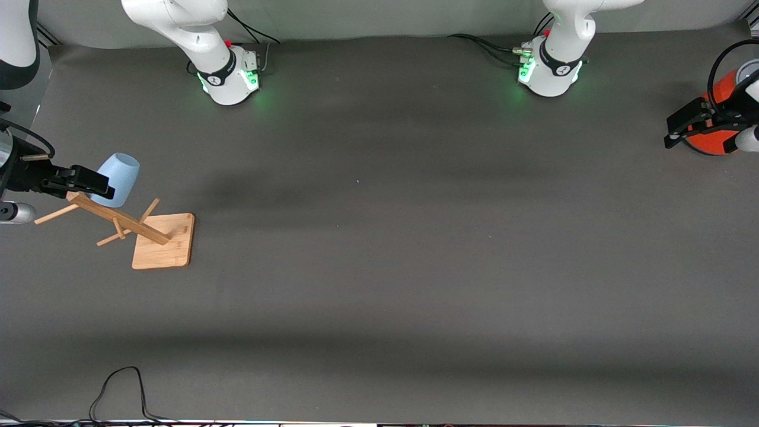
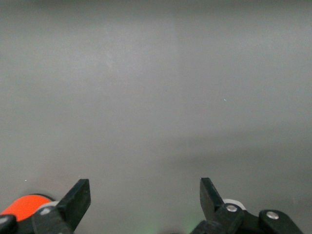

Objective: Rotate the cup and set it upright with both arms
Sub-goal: 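Close the right gripper around the light blue cup on the wooden stand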

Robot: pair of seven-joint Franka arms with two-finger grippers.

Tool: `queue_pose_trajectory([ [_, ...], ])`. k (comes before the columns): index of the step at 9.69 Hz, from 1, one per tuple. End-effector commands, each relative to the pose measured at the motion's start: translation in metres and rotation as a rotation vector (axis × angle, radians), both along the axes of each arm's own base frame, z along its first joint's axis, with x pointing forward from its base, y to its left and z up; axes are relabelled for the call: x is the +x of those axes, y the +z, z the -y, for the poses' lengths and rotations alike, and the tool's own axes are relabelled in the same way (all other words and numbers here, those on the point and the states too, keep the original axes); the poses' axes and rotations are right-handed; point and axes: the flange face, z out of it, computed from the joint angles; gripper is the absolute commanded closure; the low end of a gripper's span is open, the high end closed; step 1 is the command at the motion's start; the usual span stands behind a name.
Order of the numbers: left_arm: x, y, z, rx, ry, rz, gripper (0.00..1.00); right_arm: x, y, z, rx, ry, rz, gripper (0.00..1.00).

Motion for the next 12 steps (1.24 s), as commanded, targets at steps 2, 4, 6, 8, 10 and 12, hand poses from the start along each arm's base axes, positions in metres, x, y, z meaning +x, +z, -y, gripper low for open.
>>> queue_pose_trajectory([
  [2, 0.002, 0.004, 0.002, 0.000, 0.001, -0.002, 0.00, -0.035, 0.006, 0.025, -0.037, -0.052, -0.012, 0.00],
  [4, 0.002, 0.005, 0.003, 0.000, 0.000, 0.001, 0.00, -0.042, 0.008, 0.045, -0.040, -0.087, -0.014, 0.00],
  [6, 0.004, 0.007, 0.001, 0.001, -0.002, 0.015, 0.00, -0.064, 0.007, 0.060, -0.028, -0.117, -0.018, 0.00],
  [8, 0.005, 0.008, 0.003, 0.000, -0.005, 0.027, 0.00, -0.069, 0.005, 0.064, -0.019, -0.150, -0.019, 0.00],
  [10, 0.005, 0.008, 0.002, -0.002, -0.003, 0.027, 0.00, -0.068, 0.002, 0.064, -0.033, -0.336, -0.028, 0.00],
  [12, 0.006, 0.006, 0.001, -0.002, 0.000, 0.024, 0.00, -0.067, -0.003, 0.065, -0.052, -0.563, -0.041, 0.00],
])
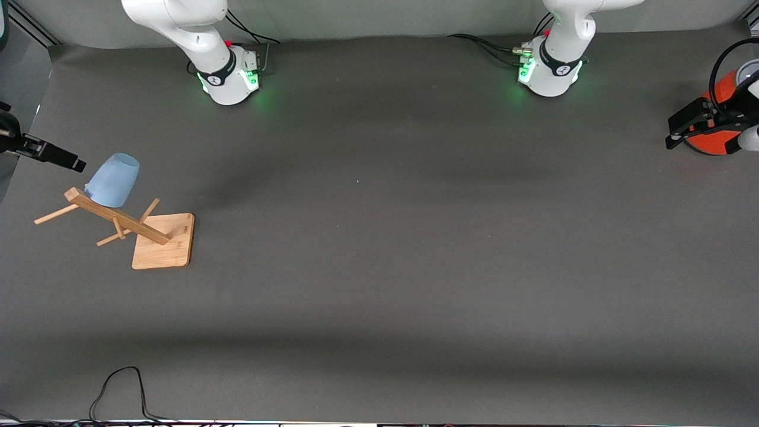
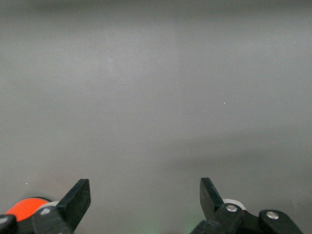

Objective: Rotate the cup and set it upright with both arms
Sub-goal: 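Close the right gripper around the light blue cup on the wooden stand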

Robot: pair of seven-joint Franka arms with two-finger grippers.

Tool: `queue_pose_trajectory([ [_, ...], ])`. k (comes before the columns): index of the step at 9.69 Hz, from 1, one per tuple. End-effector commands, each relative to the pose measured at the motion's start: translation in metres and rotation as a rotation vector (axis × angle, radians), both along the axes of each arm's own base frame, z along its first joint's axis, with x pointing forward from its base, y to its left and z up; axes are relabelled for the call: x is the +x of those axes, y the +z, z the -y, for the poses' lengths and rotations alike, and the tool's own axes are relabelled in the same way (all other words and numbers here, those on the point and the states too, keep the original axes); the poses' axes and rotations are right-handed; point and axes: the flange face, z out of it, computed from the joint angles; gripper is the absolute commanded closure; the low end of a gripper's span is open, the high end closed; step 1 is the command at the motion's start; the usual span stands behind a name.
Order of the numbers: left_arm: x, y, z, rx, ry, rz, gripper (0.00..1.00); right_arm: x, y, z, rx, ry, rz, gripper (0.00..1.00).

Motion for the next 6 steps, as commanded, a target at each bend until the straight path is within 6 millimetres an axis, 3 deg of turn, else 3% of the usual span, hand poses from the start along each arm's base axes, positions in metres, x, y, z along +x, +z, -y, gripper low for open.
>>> queue_pose_trajectory([
  [1, 0.005, 0.003, 0.002, -0.002, -0.001, 0.010, 0.00, -0.005, -0.004, 0.000, -0.018, -0.191, -0.003, 0.00],
  [3, 0.005, 0.003, 0.002, -0.002, -0.001, 0.009, 0.00, -0.009, -0.022, 0.016, 0.023, -0.229, -0.006, 0.00],
  [6, 0.004, 0.002, 0.002, -0.002, 0.001, 0.007, 0.00, -0.014, -0.080, 0.030, 0.056, -0.256, 0.028, 0.00],
])
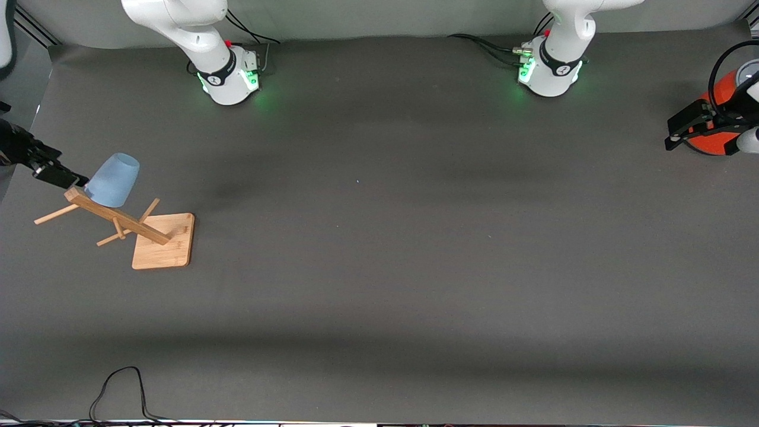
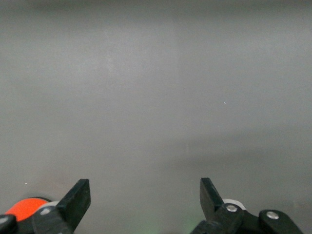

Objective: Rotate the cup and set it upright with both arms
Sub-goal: 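Pull the blue cup off the stand peg with the right gripper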

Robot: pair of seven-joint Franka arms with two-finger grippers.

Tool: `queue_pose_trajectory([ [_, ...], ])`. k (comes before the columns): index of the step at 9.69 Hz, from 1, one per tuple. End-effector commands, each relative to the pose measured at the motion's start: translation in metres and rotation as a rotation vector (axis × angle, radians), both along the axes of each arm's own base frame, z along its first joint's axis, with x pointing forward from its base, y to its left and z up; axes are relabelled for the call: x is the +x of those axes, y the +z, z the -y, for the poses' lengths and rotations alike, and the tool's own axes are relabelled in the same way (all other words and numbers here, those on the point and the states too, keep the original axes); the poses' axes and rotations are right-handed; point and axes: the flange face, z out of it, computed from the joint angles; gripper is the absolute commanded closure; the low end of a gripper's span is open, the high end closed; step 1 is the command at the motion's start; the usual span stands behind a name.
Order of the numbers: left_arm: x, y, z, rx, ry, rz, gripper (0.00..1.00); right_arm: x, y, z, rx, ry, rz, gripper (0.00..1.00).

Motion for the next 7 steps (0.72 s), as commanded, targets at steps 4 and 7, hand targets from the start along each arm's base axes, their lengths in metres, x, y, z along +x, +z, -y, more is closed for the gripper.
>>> queue_pose_trajectory([
  [4, 0.002, 0.004, 0.000, -0.001, 0.005, 0.000, 0.00, -0.019, -0.056, -0.011, 0.035, -0.021, 0.066, 0.00],
  [7, 0.001, 0.005, 0.003, -0.004, 0.001, 0.005, 0.00, -0.017, -0.065, -0.026, 0.034, -0.001, 0.073, 0.00],
])
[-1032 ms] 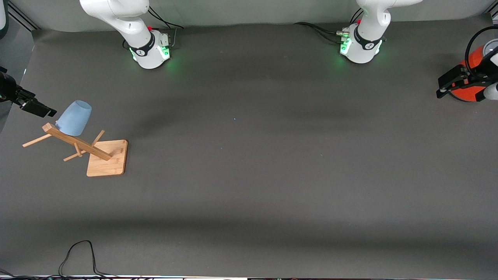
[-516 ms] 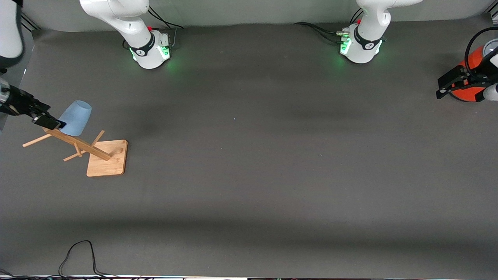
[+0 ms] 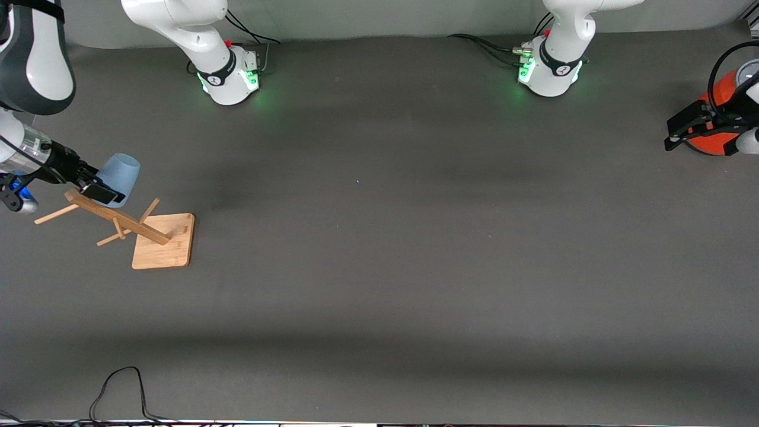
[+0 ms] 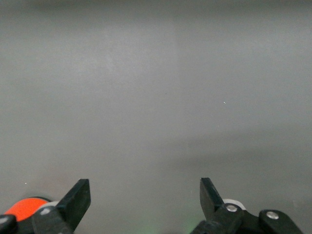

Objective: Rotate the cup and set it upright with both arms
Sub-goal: 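Pull the blue cup off the stand peg with the right gripper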

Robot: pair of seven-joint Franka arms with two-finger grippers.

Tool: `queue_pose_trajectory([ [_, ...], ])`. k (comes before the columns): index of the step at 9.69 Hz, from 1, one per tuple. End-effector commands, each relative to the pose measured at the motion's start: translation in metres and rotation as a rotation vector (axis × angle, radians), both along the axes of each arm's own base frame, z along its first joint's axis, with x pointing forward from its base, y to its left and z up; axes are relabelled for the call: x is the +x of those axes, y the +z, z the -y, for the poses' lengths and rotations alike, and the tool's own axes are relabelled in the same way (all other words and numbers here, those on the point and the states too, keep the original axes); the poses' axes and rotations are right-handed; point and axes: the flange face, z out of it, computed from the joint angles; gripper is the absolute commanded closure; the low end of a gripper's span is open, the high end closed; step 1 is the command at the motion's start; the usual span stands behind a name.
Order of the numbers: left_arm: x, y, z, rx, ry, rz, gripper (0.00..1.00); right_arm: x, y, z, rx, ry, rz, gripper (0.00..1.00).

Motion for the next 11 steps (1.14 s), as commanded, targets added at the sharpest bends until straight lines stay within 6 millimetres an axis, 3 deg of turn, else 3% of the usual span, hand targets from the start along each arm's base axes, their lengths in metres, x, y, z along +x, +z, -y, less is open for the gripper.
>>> queue_pose_trajectory([
  [1, 0.001, 0.006, 0.003, -0.004, 0.002, 0.009, 0.00, -0.008, 0.002, -0.003, 0.019, -0.022, 0.027, 0.04],
  [3, 0.001, 0.007, 0.003, -0.004, 0.000, 0.010, 0.00, -0.008, 0.002, -0.003, 0.019, -0.017, 0.027, 0.26],
  [8, 0.001, 0.007, 0.003, -0.004, 0.000, 0.010, 0.00, -0.013, 0.012, -0.001, 0.023, -0.018, 0.034, 0.29],
  [11, 0.001, 0.008, 0.004, -0.004, -0.002, 0.015, 0.00, -0.036, 0.049, -0.011, 0.040, -0.014, 0.035, 0.30],
])
